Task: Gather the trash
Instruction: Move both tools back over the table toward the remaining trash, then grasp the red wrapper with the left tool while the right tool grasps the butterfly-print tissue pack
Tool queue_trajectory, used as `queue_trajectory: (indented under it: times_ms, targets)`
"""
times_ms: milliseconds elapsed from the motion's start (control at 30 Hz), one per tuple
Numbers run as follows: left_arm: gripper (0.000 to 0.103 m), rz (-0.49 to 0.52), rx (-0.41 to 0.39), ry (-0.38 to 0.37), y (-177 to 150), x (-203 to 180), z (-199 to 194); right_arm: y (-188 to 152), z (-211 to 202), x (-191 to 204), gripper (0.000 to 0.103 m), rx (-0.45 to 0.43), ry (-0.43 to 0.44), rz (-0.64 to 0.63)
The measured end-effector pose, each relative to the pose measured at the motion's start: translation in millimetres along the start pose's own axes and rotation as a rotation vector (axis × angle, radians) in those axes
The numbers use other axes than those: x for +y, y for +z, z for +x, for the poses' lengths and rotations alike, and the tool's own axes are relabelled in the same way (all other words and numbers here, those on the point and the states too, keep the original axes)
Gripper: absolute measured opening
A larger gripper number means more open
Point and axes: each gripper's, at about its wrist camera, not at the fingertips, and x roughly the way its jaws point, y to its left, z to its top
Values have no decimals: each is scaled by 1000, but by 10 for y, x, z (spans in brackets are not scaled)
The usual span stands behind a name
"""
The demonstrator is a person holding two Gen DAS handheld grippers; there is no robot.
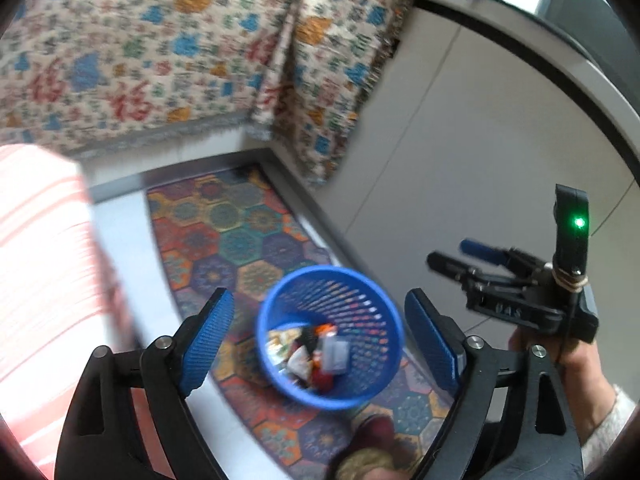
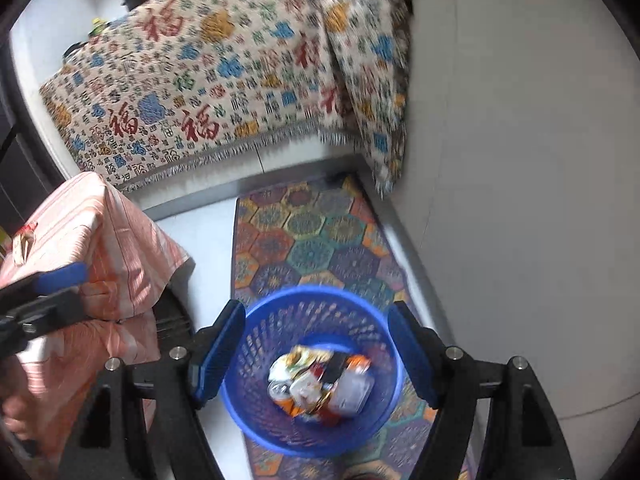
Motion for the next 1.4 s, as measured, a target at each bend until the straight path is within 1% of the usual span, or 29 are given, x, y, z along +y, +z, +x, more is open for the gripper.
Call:
queue_trajectory:
  times_ms: [33,100,200,300,367,400,467,533,567,600,667,733,800,833,900,967,1000,1033,1100,1200,1367,1400]
  targets:
    - [89,-5,-1,13,-30,60,-102,8,-44,73,80,-17,-20,-24]
    - [89,-22,-7,64,-140,238,-385,14,-117,253,80,-45,-54,-77]
    - [89,-16,-26,150,-323,498,-757,-1,-250,527,80,-86,-50,-127]
    - [91,-13,-47,246,-532,832,-1146,-53,-419,923,80,-130,-5,-170]
    - [93,-27,-52,312,-672,1109,-1355,-91,-491,1211,80,-137,29,-192]
    - [93,-38,-53,351,-747,1301,-1452,-113,-536,1420,80,-135,61,-208]
    - [93,-59,-44,416,-848,1618,-1552,-173,-601,1824,80,-120,129,-243]
    - [93,-98,-34,498,-945,2011,-1654,-252,-639,2240,80,-95,191,-283]
    - [93,-115,-33,523,-984,2164,-1699,-297,-636,2465,80,-80,221,-311]
    - [93,-149,-25,555,-1029,2397,-1755,-341,-628,2740,80,-66,250,-341]
    - [93,-213,-15,581,-1085,2744,-1825,-413,-581,3152,80,-40,291,-381]
    - [93,-251,-5,613,-1135,3014,-1868,-470,-496,3570,80,-9,321,-421]
    - [93,-284,10,640,-1181,3260,-1904,-520,-367,3960,80,24,328,-473]
    - [94,-298,9,640,-1202,3350,-1920,-559,-323,4097,80,34,323,-493]
    - [98,-316,4,635,-1206,3489,-1948,-581,-176,4349,80,57,312,-534]
    - [102,-307,13,634,-1179,3570,-1926,-590,-38,4489,80,73,295,-553]
    - [103,-302,16,628,-1165,3599,-1906,-582,7,4524,80,79,293,-552]
    - [103,-297,16,625,-1157,3612,-1908,-554,26,4539,81,63,304,-533]
    - [103,-288,11,620,-1150,3629,-1899,-505,70,4565,83,65,290,-520]
    - [103,-287,-5,620,-1169,3657,-1910,-484,112,4586,89,74,288,-510]
    - [103,-281,-9,616,-1153,3689,-1916,-487,131,4612,90,77,288,-508]
    - [103,-268,1,604,-1140,3703,-1924,-495,125,4610,90,76,286,-509]
